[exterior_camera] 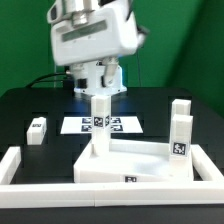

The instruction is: Assemble desk

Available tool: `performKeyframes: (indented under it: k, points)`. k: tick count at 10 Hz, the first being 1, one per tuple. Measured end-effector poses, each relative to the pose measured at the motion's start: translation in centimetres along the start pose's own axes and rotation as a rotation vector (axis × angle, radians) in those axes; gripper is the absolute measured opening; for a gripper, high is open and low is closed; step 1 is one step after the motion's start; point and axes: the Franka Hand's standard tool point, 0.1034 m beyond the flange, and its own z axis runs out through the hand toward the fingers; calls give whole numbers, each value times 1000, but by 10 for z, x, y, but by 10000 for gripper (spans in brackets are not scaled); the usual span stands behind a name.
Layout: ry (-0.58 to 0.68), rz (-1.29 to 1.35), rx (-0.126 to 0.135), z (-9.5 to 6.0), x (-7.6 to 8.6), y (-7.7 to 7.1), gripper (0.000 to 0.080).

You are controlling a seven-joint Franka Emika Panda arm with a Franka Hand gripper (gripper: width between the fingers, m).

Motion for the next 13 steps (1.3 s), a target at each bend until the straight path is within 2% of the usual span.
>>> performKeyframes:
  k: [2, 3, 4, 5, 8, 9, 10, 11, 12, 13]
  points:
    - [-20, -213, -32, 7, 12, 51, 649]
    - [-35, -308, -44, 8, 20, 73, 649]
    - [-46, -360, -63, 10, 27, 87, 649]
    - [-44, -434, -71, 8, 32, 93, 649]
    - [-56, -638, -72, 9, 31, 92, 649]
    - [-77, -606, -72, 12, 27, 94, 649]
    - [-94, -647, -96, 26, 21, 116, 649]
    - [-182, -645, -122, 39, 12, 134, 649]
    - [-269, -668, -150, 40, 16, 136, 649]
    - [-262, -675, -161, 42, 27, 139, 649]
